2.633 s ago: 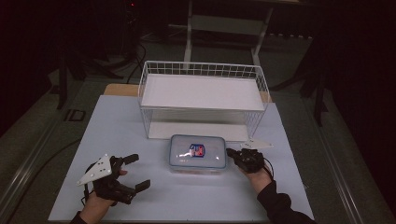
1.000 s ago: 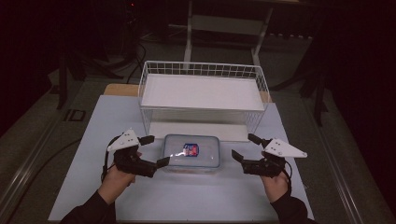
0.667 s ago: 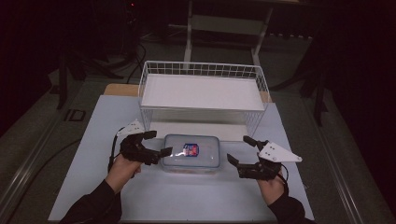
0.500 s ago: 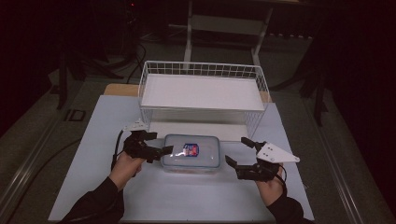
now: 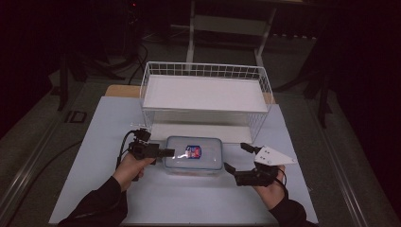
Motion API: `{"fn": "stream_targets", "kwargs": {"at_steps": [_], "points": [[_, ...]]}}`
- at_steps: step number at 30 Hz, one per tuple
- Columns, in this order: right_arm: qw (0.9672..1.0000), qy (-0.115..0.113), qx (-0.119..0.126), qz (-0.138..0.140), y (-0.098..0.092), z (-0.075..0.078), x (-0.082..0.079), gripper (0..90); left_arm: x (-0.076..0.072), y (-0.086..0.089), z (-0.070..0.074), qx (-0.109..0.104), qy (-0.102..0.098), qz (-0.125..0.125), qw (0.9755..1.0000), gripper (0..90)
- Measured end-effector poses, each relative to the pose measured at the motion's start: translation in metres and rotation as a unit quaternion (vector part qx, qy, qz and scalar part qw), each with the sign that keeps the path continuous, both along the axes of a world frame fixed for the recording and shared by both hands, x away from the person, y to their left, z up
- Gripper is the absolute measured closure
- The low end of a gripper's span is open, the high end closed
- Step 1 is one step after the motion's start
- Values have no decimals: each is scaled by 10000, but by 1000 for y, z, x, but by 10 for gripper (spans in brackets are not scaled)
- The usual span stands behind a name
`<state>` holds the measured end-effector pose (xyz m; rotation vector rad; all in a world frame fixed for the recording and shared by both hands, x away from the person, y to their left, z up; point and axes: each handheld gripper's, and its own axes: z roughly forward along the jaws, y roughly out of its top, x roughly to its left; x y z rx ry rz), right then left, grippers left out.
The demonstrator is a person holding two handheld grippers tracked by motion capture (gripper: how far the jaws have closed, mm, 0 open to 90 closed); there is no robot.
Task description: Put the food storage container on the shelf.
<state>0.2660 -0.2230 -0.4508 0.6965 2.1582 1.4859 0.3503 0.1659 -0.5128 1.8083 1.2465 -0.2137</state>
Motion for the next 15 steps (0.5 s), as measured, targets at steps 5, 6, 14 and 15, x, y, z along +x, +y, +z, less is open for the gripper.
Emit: {"fn": "stream_targets", "kwargs": {"at_steps": [5, 6, 14, 15], "points": [[10000, 54, -51, 16, 2, -1, 0, 100, 6, 5, -8, -174, 353, 31, 9992, 152], [10000, 62, -54, 9, 2, -1, 0, 100, 7, 5, -10, -222, 425, 23, 9988, 154], [9996, 285, -37, 28, 0, -2, 3, 100, 8, 6, -9, -539, 520, -182, 9970, 382], [9995, 313, -23, 7, 0, -3, 3, 101, 9, 6, -9, -545, 554, -178, 9968, 384]]}}
